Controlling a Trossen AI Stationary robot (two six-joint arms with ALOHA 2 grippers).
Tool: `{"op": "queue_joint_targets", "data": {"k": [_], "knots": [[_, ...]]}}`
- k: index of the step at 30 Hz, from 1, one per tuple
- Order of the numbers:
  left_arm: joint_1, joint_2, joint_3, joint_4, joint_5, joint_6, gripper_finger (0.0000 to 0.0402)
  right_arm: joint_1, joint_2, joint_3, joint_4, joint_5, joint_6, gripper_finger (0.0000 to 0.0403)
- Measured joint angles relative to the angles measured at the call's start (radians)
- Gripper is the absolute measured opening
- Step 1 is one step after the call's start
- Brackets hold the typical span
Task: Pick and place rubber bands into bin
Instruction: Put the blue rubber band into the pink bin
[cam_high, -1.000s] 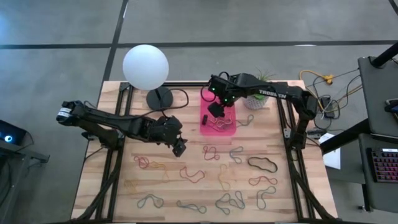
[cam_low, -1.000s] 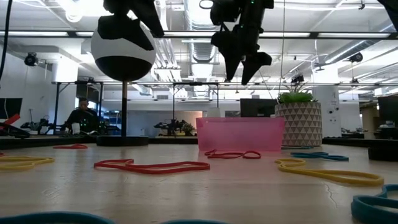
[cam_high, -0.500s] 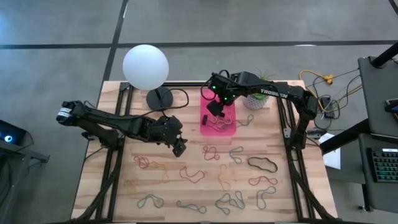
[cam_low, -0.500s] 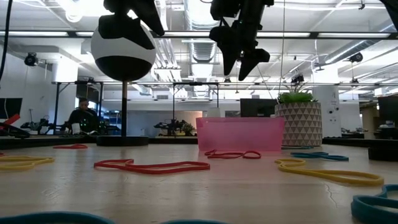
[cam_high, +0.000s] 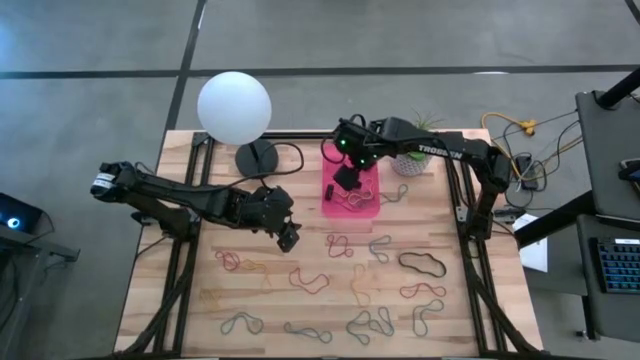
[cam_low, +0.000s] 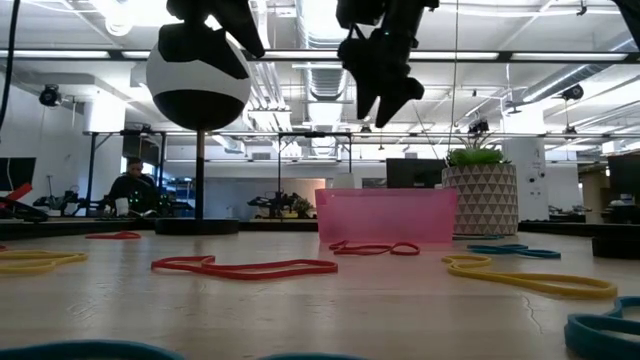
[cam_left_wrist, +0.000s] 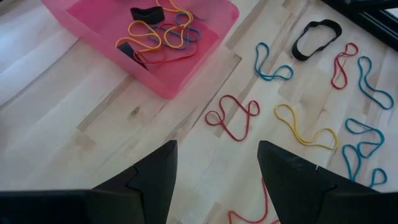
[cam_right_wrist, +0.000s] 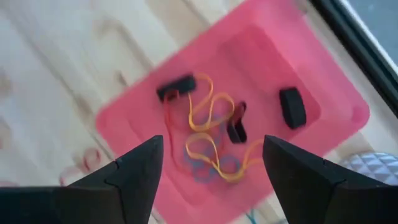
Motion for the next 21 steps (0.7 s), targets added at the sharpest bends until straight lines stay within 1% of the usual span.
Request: {"op": "queue_joint_targets", "data": {"k": [3,4,7,8,9,12,17,19,21], "knots": [[0.0,0.0,-0.001,0.0,0.0,0.001,0.0208,0.008,0.0,0.0,-0.062,-0.018,-0.064,0.0262],[0.0,0.0,-0.001,0.0,0.0,0.003,0.0208,0.009,-0.001,0.0,-0.089,-0.051,-0.089,0.0264],[0.0,0.0,-0.001,0.0,0.0,0.018,0.0208,0.017,-0.009,-0.001,-0.187,-0.234,-0.198,0.0267],[0.0,0.0,-0.001,0.0,0.0,0.018,0.0208,0.023,-0.014,-0.001,-0.214,-0.275,-0.237,0.0268],[0.0,0.0,-0.001,0.0,0.0,0.019,0.0208,0.031,-0.019,-0.005,-0.23,-0.288,-0.266,0.027],[0.0,0.0,-0.001,-0.003,0.0,0.018,0.0208,0.044,-0.058,-0.05,-0.214,-0.25,-0.33,0.0274],[0.001,0.0,-0.004,-0.021,-0.004,0.018,0.0208,0.041,-0.222,-0.24,-0.039,-0.214,-0.371,0.0276],[0.001,0.0,-0.005,-0.021,-0.013,0.019,0.0208,0.042,-0.294,-0.324,0.015,-0.145,-0.337,0.0274],[0.003,0.0,-0.005,-0.021,-0.03,0.019,0.0208,0.042,-0.355,-0.396,0.012,-0.071,-0.242,0.0271]]}}
